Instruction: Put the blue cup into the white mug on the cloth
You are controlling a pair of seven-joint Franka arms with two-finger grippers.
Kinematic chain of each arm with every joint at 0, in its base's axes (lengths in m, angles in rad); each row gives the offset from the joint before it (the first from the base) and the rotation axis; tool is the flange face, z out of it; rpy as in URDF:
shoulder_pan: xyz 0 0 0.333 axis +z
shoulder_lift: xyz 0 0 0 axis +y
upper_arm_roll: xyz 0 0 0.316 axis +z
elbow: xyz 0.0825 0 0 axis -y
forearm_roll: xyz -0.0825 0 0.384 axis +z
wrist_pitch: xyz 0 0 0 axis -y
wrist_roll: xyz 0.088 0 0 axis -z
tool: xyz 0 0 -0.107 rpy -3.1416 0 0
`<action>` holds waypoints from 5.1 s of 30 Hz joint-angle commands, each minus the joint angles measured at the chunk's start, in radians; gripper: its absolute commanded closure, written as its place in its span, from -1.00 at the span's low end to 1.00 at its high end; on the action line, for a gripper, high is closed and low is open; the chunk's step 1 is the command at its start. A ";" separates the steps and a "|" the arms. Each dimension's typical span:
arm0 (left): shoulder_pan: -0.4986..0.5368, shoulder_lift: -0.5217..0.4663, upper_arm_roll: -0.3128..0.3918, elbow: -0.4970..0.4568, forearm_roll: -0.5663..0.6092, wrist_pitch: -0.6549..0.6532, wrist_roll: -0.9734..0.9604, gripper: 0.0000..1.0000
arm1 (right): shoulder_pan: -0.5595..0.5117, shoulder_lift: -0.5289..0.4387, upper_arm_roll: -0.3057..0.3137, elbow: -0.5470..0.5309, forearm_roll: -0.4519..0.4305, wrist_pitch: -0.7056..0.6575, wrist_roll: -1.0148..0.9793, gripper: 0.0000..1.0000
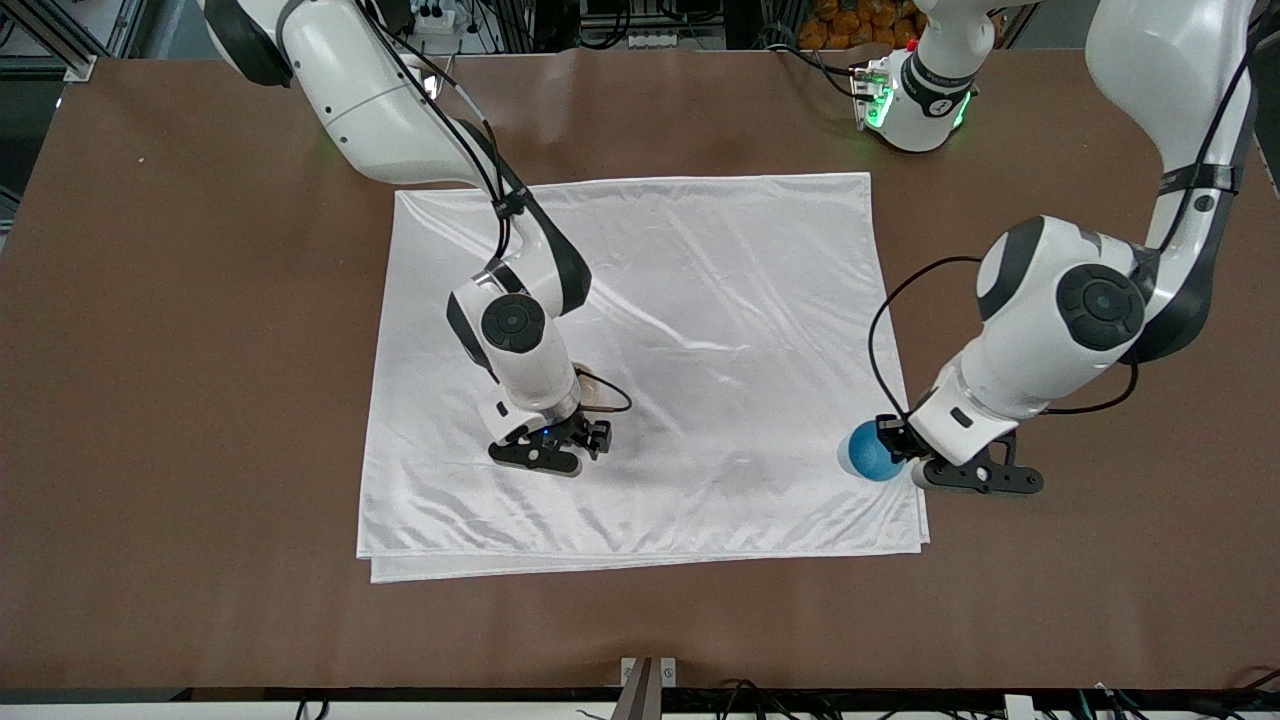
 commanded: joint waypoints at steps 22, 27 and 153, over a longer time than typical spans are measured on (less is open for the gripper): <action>-0.308 0.007 0.013 0.023 0.021 -0.019 -0.534 1.00 | -0.218 -0.168 -0.007 0.037 -0.008 -0.282 -0.270 -1.00; -0.383 0.031 0.033 0.064 0.021 -0.017 -0.599 1.00 | -0.290 -0.192 -0.007 0.037 -0.002 -0.314 -0.362 -1.00; -0.804 0.056 0.479 0.238 0.006 -0.030 -0.680 -1.00 | -0.601 -0.846 0.130 -0.264 -0.002 -0.713 -0.726 -1.00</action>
